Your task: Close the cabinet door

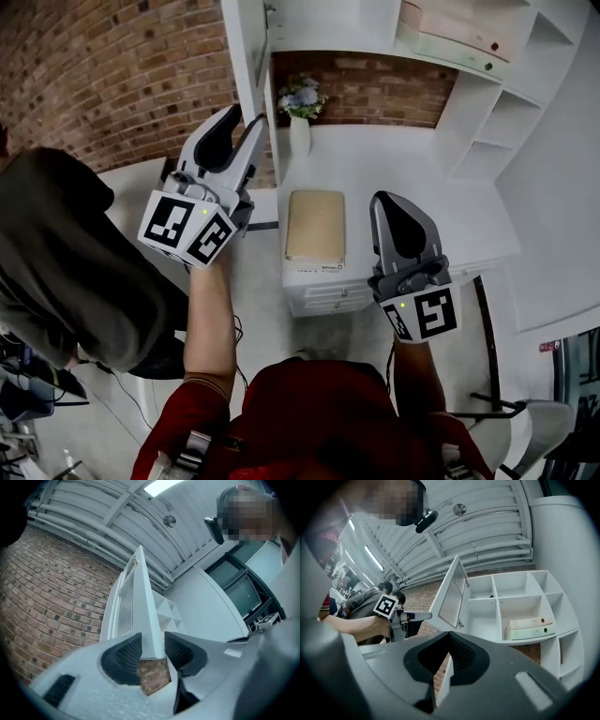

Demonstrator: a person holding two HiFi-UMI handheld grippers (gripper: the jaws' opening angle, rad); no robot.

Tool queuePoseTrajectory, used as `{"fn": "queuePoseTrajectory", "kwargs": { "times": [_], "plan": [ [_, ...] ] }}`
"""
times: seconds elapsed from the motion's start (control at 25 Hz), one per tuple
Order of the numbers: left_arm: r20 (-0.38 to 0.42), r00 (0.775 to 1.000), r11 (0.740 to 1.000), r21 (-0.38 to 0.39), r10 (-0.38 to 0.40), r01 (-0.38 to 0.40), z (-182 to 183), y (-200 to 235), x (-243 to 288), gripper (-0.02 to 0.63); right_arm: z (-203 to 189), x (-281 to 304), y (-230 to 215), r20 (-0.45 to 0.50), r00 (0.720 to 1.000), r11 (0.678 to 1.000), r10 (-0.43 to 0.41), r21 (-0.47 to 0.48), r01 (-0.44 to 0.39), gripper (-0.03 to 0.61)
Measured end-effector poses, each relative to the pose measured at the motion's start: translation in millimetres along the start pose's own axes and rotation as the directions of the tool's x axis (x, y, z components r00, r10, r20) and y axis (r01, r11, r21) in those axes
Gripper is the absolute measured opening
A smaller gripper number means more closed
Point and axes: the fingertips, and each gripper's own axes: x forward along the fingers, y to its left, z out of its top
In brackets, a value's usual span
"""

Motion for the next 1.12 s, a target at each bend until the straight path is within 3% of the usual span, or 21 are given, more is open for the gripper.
{"fn": "queuePoseTrajectory", "kwargs": {
  "times": [0.32, 0.84, 1.12],
  "plan": [
    [0.028, 0.999, 0.999, 0.01, -0.038, 0.038, -6, -15, 18, 0.153, -31, 19, -29, -0.008, 0.999, 0.999, -0.04, 0.03, 0.041, 0.012],
    [0.05, 0.997, 0.996, 0.06, 0.065, -0.068, -28, -62, 84, 0.183, -52, 33, -130, 0.029, 1.0, 0.997, 0.01, 0.072, -0.012, 0.012],
    [0.054, 0.99, 0.989, 0.067, 0.13, -0.134, -42, -77, 126, 0.175, -65, 39, -185, 0.048, 0.996, 0.992, 0.081, 0.095, -0.085, 0.012]
  ]
}}
